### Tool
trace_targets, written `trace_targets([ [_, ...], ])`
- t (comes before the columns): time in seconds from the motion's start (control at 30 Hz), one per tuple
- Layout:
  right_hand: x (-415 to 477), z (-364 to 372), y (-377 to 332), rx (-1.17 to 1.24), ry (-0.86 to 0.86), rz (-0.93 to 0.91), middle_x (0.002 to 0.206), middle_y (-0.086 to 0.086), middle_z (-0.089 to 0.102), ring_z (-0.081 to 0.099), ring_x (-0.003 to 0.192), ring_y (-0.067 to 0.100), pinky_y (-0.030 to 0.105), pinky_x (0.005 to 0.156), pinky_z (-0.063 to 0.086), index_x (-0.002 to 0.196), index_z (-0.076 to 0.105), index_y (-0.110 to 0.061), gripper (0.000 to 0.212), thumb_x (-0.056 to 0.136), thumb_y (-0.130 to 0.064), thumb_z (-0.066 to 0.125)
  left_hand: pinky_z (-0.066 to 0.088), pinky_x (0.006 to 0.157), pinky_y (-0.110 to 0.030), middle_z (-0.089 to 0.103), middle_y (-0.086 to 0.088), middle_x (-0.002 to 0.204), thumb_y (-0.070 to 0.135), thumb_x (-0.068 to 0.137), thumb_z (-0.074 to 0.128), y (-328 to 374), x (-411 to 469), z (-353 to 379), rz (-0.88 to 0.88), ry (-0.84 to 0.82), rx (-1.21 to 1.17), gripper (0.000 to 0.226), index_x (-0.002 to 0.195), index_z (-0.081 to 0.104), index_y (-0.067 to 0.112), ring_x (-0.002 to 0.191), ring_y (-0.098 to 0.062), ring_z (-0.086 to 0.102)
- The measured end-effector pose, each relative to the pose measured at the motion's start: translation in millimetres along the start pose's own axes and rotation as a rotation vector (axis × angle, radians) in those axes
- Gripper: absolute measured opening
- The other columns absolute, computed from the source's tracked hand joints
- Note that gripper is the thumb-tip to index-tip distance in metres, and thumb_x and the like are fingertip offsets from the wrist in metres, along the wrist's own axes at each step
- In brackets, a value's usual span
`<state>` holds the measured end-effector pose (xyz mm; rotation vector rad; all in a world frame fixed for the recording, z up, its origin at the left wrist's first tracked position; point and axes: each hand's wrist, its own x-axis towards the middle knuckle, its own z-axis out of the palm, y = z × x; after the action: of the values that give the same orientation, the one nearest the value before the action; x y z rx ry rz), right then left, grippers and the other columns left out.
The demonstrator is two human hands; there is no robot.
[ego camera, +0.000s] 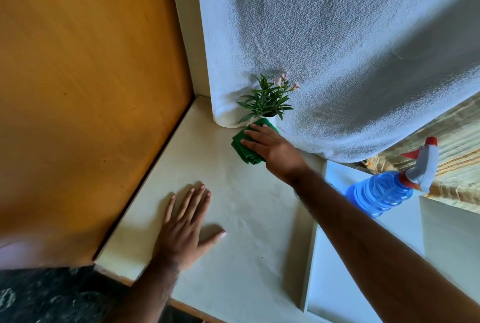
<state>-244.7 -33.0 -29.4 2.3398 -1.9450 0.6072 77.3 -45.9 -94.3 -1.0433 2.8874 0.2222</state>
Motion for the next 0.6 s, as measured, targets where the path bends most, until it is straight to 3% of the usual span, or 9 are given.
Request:
trace_targets([
  [0.23, -13, 8, 5, 0.019, -0.033, 0.029, 0.133, 0.016, 0.064, 0.054, 0.130, 0.037, 0.050, 0.114, 0.033, 0.122, 0.072, -0.006, 0.068, 0.063, 0.027, 0.066, 0.018, 0.125, -0.061, 0.012, -0.006, 0.172, 0.088, 0.086, 0.029, 0, 1, 1, 0.006, 0.000, -0.004, 0.106, 0.162, 0.010, 0.018, 0.158, -0.024, 0.013],
  [0.47, 2, -4, 4, 0.003, -0.077, -0.021, 0.131, 0.014, 0.066, 0.055, 0.129, 0.036, 0.047, 0.113, 0.037, 0.120, 0.072, -0.006, 0.059, 0.075, 0.006, 0.037, 0.019, 0.124, -0.061, 0.011, -0.007, 0.172, 0.089, 0.085, 0.029, 0, 0, 1, 0.010, 0.002, 0.000, 0.107, 0.162, 0.010, 0.017, 0.158, -0.026, 0.011],
  [0.6, -4, -1, 2, 0.018, -0.127, -0.049, 0.123, 0.016, 0.070, 0.062, 0.119, 0.039, 0.044, 0.106, 0.039, 0.115, 0.075, -0.003, 0.052, 0.070, 0.011, 0.052, 0.020, 0.124, -0.062, 0.012, -0.007, 0.172, 0.089, 0.085, 0.030, 0, 0, 1, 0.014, 0.010, 0.000, 0.107, 0.162, 0.011, 0.017, 0.158, -0.026, 0.013],
])
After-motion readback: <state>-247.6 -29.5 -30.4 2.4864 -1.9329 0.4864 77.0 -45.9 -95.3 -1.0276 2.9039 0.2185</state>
